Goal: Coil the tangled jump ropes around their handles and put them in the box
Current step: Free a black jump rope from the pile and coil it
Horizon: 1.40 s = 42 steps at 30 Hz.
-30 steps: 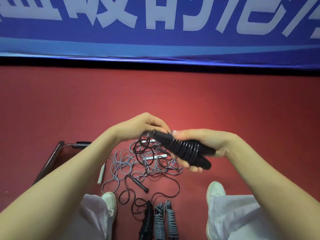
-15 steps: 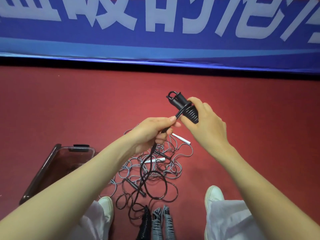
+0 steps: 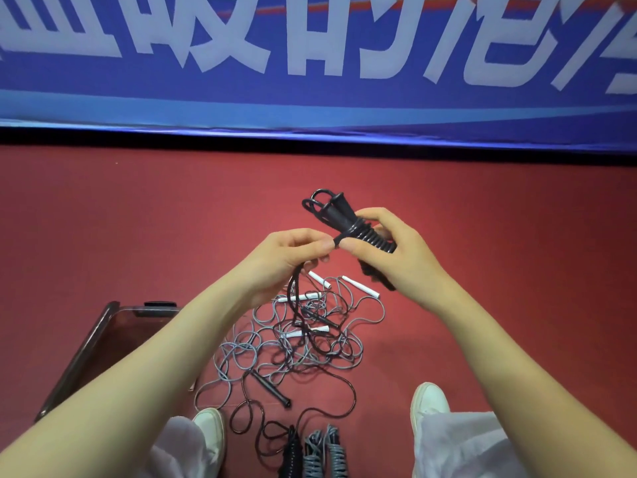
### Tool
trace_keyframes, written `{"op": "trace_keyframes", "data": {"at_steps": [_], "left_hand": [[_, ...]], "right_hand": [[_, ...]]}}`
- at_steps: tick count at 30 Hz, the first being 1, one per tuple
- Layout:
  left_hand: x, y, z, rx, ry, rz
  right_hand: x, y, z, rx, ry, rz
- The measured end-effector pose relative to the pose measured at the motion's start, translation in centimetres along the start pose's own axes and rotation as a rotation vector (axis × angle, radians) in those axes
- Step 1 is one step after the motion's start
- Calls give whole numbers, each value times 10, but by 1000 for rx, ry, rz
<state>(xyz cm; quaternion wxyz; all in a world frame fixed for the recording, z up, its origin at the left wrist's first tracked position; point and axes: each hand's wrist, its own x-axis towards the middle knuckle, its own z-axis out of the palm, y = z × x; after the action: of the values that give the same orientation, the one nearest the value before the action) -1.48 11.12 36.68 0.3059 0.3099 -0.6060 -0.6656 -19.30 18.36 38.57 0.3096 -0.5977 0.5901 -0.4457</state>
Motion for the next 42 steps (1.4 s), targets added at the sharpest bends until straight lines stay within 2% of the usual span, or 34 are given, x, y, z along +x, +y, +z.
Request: {"op": "trace_keyframes", "data": {"at_steps": [4,7,13,15,18,22,27,30,34,37,39,42], "left_hand": [[-1,4,2,33,-73,127],[-3,7,6,44,-33,186],[-8,4,13,37,132,215],[-9,2,18,44,181,222],[-7,5,23,30,169,222],[-2,13,17,41,44,176],[1,16,1,39,-130,40],[3,12,-5,72,-137,19],[2,12,-8,103,-73,40],[1,16,-15,250,-68,29],[1,16,-19,311,-92,-30],[0,16,-13,398,-95,-46]], "right_hand": [[-3,-5,2,294,-133,69],[-4,-9,6,471,-194,184],[1,-15,3,489,-331,308],[3,-15,4,486,-313,320],[3,-16,5,468,-221,304],[6,-19,4,507,-167,326],[13,-19,-18,761,-102,342],[9,-20,-24,806,-267,334],[4,-16,-13,829,-635,390],[2,-12,-10,563,-853,489],[1,-12,-9,279,-862,560],[0,-12,-4,40,-805,574]]}}
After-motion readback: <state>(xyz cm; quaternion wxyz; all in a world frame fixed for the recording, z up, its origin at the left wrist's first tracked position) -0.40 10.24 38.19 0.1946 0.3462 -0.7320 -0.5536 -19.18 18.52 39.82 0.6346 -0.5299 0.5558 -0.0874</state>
